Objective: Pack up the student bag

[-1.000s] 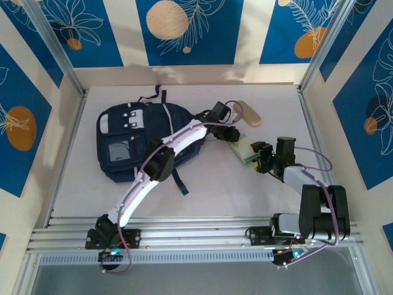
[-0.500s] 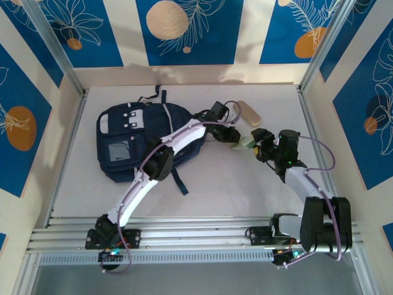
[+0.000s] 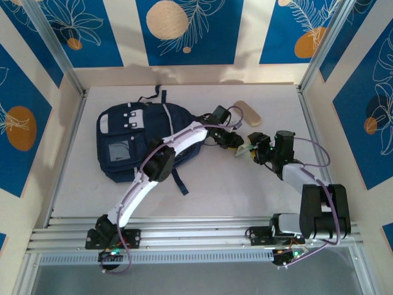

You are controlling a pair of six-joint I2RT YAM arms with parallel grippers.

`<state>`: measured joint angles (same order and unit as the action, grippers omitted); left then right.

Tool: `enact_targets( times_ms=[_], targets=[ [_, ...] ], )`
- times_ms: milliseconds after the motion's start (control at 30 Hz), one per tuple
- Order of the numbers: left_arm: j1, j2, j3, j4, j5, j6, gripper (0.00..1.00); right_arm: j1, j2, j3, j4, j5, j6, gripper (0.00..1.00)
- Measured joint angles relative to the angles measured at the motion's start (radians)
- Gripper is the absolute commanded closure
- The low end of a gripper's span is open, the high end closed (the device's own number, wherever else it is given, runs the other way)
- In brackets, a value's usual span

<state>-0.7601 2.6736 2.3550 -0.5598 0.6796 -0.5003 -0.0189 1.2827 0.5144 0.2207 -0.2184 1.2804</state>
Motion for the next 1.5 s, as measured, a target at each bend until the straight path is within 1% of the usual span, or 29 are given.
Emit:
enact_targets(
  times_ms=[133, 233, 433, 533, 600, 700, 733, 833, 967, 1167, 1300, 1400, 1500],
  targets=[
    [0.005, -0.028, -0.039, -0.001, -0.007, -0.007, 0.55, 0.0, -0.053, 0.002, -0.065, 0.007, -0.026, 0.44],
    [0.005, -0.029, -0.042, 0.0, -0.007, -0.008, 0.55, 0.0, -0.064, 0.001, -0.098, 0.009, -0.032, 0.45],
    [0.005, -0.045, -0.072, 0.018, -0.011, -0.016, 0.54, 0.0, -0.086, 0.0, -0.162, 0.014, -0.043, 0.43],
    [0.005, -0.054, -0.09, 0.031, -0.015, -0.018, 0.54, 0.0, -0.106, -0.002, -0.185, 0.022, -0.046, 0.44],
    [0.004, -0.061, -0.105, 0.043, -0.018, -0.018, 0.54, 0.0, -0.121, -0.006, -0.193, 0.028, -0.05, 0.48],
    [0.002, -0.065, -0.113, 0.051, -0.022, -0.018, 0.54, 0.0, -0.123, -0.008, -0.2, 0.034, -0.053, 0.63],
    [0.002, -0.067, -0.116, 0.052, -0.025, -0.018, 0.53, -0.001, -0.123, -0.011, -0.2, 0.036, -0.053, 0.66],
    [0.002, -0.08, -0.125, 0.04, -0.051, -0.018, 0.49, -0.002, -0.123, -0.023, -0.212, 0.037, -0.055, 0.71],
    [0.008, -0.117, -0.147, -0.023, -0.114, -0.011, 0.44, -0.003, -0.135, -0.026, -0.253, 0.047, -0.066, 0.78],
    [0.068, -0.253, -0.168, -0.119, -0.181, 0.015, 0.41, -0.003, -0.222, -0.025, -0.322, 0.07, -0.097, 0.87],
    [0.124, -0.411, -0.174, -0.153, -0.216, 0.032, 0.39, -0.003, -0.242, -0.017, -0.37, 0.085, -0.121, 0.91],
    [0.169, -0.564, -0.255, -0.15, -0.258, 0.035, 0.36, 0.003, -0.26, -0.008, -0.406, 0.099, -0.143, 0.92],
    [0.232, -0.732, -0.413, -0.13, -0.293, 0.023, 0.33, 0.018, -0.278, 0.007, -0.43, 0.115, -0.168, 0.93]
  ],
)
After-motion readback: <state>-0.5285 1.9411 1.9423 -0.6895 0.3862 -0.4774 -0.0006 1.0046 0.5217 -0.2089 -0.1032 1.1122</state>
